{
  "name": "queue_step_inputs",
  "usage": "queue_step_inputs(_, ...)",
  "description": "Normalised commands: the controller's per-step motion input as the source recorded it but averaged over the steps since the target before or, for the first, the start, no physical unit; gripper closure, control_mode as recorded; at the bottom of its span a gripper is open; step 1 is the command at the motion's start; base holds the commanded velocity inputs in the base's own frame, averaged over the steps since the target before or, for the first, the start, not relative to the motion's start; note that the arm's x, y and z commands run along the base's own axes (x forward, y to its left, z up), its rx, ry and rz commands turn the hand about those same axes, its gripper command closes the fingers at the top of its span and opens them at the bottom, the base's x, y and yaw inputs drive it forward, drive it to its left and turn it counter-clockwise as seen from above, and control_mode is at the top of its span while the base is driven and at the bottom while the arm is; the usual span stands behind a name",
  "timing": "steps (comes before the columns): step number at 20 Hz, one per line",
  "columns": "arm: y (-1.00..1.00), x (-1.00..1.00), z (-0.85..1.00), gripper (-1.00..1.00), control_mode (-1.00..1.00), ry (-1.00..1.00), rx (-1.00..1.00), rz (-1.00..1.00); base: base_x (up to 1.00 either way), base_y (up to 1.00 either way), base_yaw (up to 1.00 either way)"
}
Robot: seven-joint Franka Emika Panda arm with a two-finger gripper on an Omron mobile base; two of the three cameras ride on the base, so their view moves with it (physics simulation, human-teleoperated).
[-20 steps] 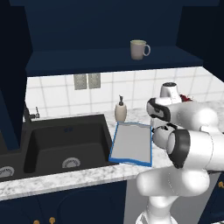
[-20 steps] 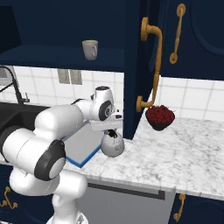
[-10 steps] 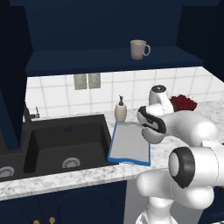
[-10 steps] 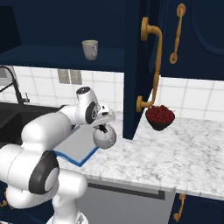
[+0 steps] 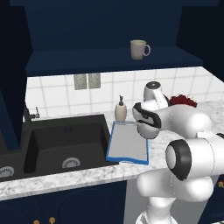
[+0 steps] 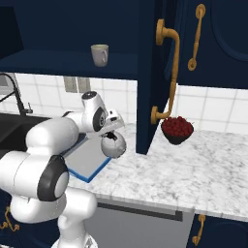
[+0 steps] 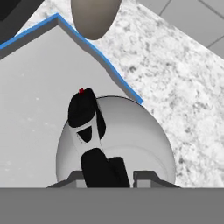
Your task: Pick the kettle from the counter and place it on the tray. Then pick the mug from the cabinet and place it on the tray. Then close the cabinet doors.
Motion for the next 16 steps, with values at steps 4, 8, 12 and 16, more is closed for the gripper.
queue_step_inputs(4,0.46,0.46,0.01,1.0,-1.0,0.01,0.0,0.13,0.0,0.0,0.0)
queue_step_inputs(8,0.36,0.39,-0.03,1.0,-1.0,0.0,0.0,0.13,0.0,0.0,0.0)
queue_step_inputs(12,0.1,0.18,-0.14,1.0,-1.0,0.08,-0.04,0.01,0.0,0.0,0.0)
queue_step_inputs(16,0.25,0.02,-0.19,1.0,-1.0,0.07,-0.06,0.02,0.0,0.0,0.0)
